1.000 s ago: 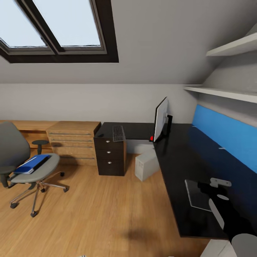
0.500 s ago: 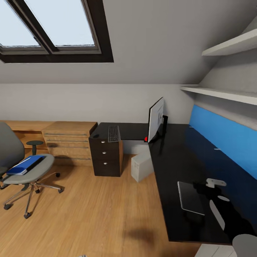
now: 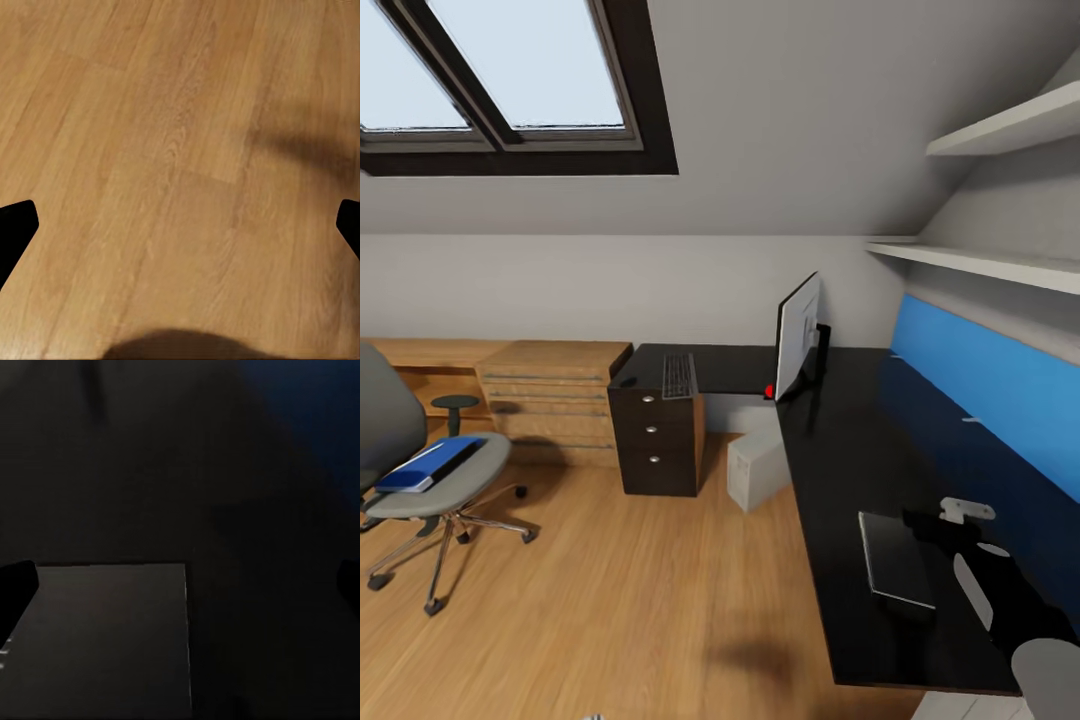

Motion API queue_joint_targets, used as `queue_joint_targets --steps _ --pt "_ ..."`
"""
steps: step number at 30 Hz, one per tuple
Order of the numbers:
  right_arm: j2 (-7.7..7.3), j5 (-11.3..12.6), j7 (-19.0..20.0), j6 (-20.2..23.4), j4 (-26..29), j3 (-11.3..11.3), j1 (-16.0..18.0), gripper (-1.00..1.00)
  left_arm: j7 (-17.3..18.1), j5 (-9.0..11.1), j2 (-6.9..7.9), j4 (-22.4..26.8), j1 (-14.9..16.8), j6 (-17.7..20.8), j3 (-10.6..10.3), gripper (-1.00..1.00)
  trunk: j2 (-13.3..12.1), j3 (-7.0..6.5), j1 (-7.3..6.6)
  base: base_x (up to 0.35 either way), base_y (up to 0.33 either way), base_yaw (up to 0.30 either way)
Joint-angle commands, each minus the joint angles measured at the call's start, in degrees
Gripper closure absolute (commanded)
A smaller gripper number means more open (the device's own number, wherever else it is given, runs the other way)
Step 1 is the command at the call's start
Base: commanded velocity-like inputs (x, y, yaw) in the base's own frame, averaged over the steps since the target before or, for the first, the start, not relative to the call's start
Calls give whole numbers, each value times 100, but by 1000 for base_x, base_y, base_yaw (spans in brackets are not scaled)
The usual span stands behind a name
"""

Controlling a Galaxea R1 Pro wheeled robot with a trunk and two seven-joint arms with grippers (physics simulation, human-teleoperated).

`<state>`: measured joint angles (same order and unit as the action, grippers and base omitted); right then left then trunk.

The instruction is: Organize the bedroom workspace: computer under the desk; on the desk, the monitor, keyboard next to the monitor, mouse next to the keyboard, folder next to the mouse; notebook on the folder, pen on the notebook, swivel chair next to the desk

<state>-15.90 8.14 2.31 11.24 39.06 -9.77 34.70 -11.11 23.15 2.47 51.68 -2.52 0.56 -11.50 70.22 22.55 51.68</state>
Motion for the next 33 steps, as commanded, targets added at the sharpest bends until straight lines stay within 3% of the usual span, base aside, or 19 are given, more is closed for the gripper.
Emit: queue_joint_targets --steps 1,8,12,16,17,21,23,29,33 --pt "-20 35 24 60 -273 -22 278 -100 -42 50 8 14 -1 6 -32 -100 4 6 2 227 0 0" --pt "-139 19 29 -52 -1800 -26 1453 -100 -28 49 12 11 -3 6 -36 -100 4 6 2 279 0 0" --pt "-162 16 29 -330 -2278 -19 1815 -100 -25 49 15 10 -3 6 -31 -100 4 6 2 294 0 0" --pt "-131 13 26 -562 -2554 -8 1984 -100 -17 51 11 9 -2 6 -29 -100 4 6 2 157 0 0" --pt "-59 9 30 -635 -2792 -4 2040 -100 -33 56 9 57 -1 2 -26 -100 4 6 2 31 0 0" --pt "-35 11 31 -622 -2890 -6 2056 -100 -42 64 14 282 -2 5 3 -100 4 6 2 18 0 0" --pt "-22 9 21 -458 -2961 -3 2065 -100 -49 91 27 723 -1 19 41 -100 44 24 24 5 0 0" --pt "-29 16 4 -239 -2978 -5 2066 -100 -55 93 20 819 -3 22 49 -100 284 131 156 1 0 0" --pt "-40 26 -13 170 -2977 -7 2067 -100 -57 93 18 847 0 23 51 -100 445 203 244 0 0 0"
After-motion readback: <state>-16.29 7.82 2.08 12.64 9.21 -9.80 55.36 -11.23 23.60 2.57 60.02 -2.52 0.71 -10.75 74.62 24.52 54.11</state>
